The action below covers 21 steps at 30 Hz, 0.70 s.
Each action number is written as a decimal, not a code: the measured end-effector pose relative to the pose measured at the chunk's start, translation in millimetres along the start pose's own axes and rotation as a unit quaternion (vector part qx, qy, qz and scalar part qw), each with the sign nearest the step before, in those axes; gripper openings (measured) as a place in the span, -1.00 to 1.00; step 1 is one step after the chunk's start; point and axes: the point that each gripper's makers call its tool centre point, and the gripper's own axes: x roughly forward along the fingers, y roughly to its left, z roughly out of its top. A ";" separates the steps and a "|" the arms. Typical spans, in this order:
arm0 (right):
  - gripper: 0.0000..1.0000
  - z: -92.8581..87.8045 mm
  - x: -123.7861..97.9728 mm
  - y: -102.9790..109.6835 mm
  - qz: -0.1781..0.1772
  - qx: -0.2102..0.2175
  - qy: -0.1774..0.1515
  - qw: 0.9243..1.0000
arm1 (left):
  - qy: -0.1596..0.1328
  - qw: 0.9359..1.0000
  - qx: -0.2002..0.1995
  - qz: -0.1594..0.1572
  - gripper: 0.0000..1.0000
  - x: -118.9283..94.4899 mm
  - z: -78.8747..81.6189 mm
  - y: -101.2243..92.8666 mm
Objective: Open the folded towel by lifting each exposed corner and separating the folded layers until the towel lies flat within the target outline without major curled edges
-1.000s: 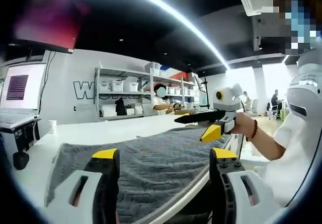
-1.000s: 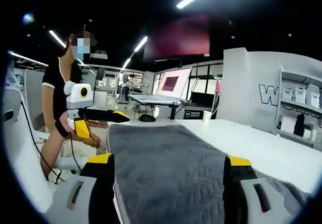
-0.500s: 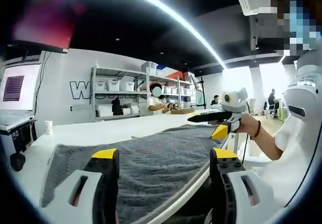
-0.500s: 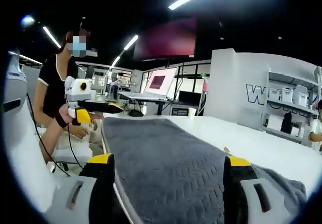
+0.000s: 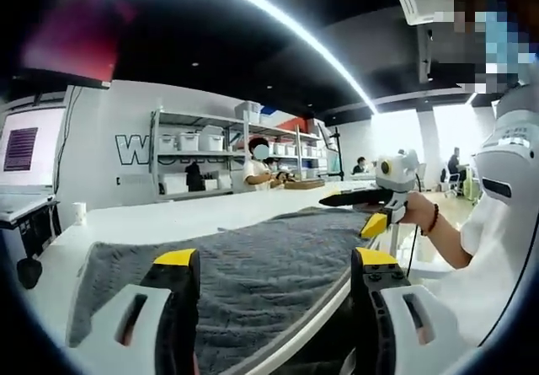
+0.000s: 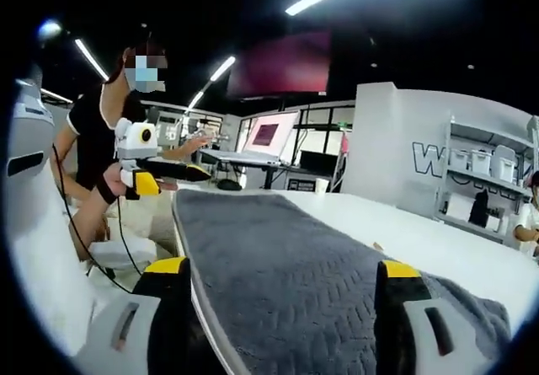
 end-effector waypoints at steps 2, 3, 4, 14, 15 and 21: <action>0.78 -1.2 0.5 0.9 0.001 0.000 0.002 1.000 | 0.002 1.000 -0.002 -0.004 0.44 0.1 -0.9 -1.0; 0.77 -1.7 0.7 1.3 0.002 0.000 0.003 1.000 | 0.002 1.000 -0.003 -0.004 0.44 0.2 -1.3 -1.0; 0.77 -2.3 1.0 1.8 0.003 0.000 0.004 1.000 | 0.003 1.000 -0.002 -0.003 0.44 0.4 -1.6 -0.8; 0.78 -9.6 2.2 2.6 0.005 -0.006 0.016 1.000 | 0.010 1.000 -0.001 0.000 0.44 2.3 -5.0 -0.6; 0.78 -9.7 2.0 2.4 0.005 -0.005 0.016 1.000 | 0.011 1.000 -0.001 0.000 0.44 2.5 -5.0 -0.8; 0.78 -9.4 1.2 1.0 0.002 -0.004 0.014 1.000 | 0.011 1.000 -0.002 -0.002 0.44 2.6 -5.7 -2.3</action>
